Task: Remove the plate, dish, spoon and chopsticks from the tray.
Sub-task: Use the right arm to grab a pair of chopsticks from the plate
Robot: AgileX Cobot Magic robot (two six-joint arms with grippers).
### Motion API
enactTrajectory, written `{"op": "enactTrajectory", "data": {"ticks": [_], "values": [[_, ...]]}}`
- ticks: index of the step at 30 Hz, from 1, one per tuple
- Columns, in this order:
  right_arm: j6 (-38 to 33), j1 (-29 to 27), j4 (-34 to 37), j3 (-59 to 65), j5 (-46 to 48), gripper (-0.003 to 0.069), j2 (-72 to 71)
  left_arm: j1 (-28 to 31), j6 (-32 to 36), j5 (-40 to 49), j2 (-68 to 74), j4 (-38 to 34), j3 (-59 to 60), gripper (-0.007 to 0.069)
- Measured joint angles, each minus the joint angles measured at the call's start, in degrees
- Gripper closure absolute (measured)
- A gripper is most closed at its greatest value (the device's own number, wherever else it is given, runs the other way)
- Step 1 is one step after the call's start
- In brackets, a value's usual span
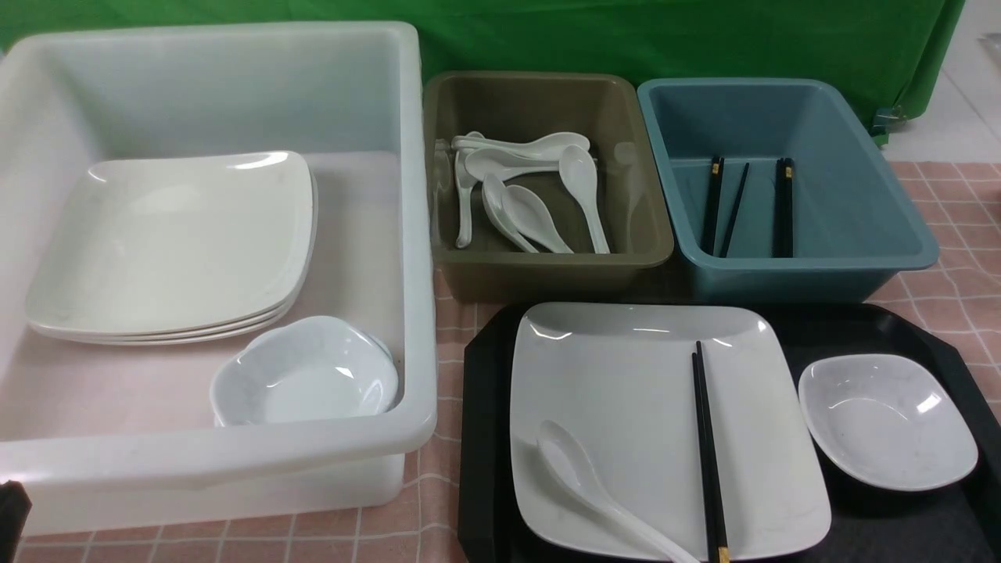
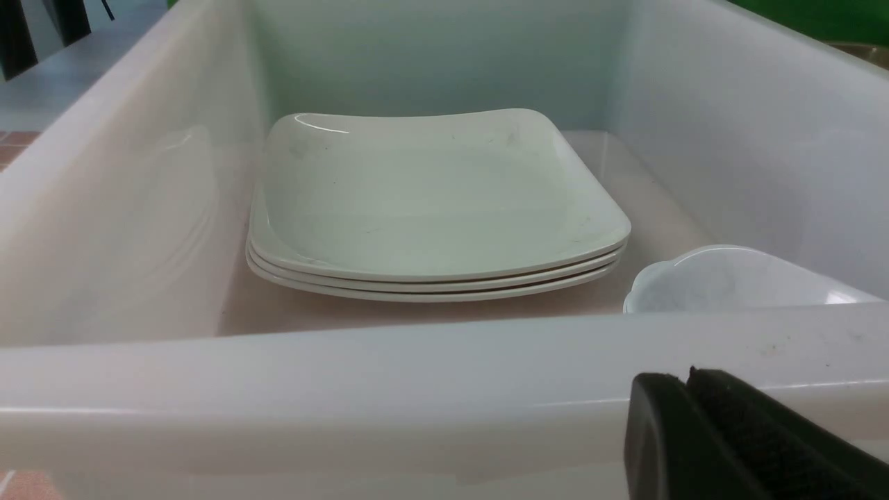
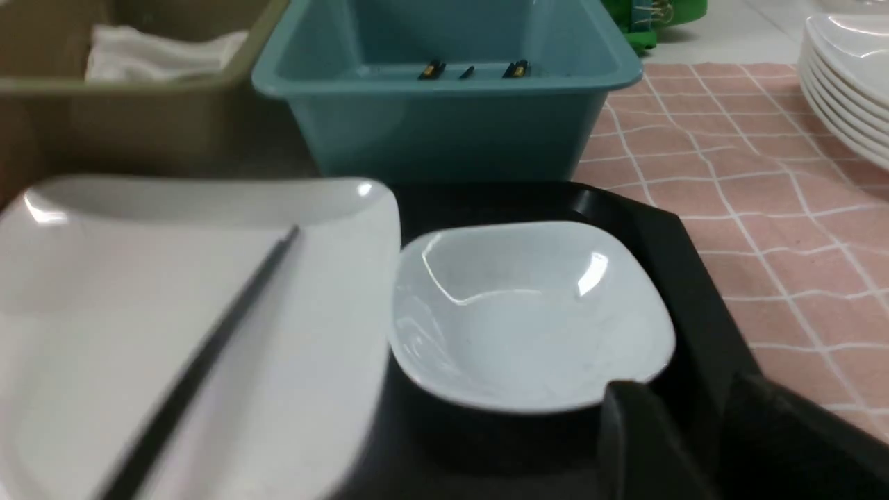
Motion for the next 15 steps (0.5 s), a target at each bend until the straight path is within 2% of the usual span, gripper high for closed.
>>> {"op": "enactTrajectory", "data": {"ticks": [2,3,4,5,6,7,8,15], "values": [[10.1,0.0,7.7,0.3,-1.7,0.0414,0.0,0.0,0.0,0.0,0.0,0.0,0.0,0.0604],[11.4,0.0,8.7,0.3,-1.9,0.0414,0.0,0.0,0.0,0.0,0.0,0.0,0.0,0.0604],[23.6,0.0,16.8,0.4,-3.5,0.0414,0.0,0.0,0.0,0.0,0.0,0.0,0.0,0.0604],[24.8,0.0,17.4,0.4,-4.0,0.0414,0.0,0.0,0.0,0.0,0.0,0.0,0.0,0.0604],[32.3,0.0,20.8,0.4,-5.5,0.0414,0.0,0.0,0.0,0.0,0.0,0.0,0.0,0.0604],[35.5,0.0,21.8,0.4,-5.9,0.0414,0.0,0.0,0.0,0.0,0.0,0.0,0.0,0.0604],[38.0,0.0,22.7,0.4,-6.7,0.0414,0.0,0.0,0.0,0.0,0.0,0.0,0.0,0.0604],[42.7,0.0,24.2,0.4,-10.5,0.0414,0.0,0.0,0.0,0.0,0.0,0.0,0.0,0.0604]]}}
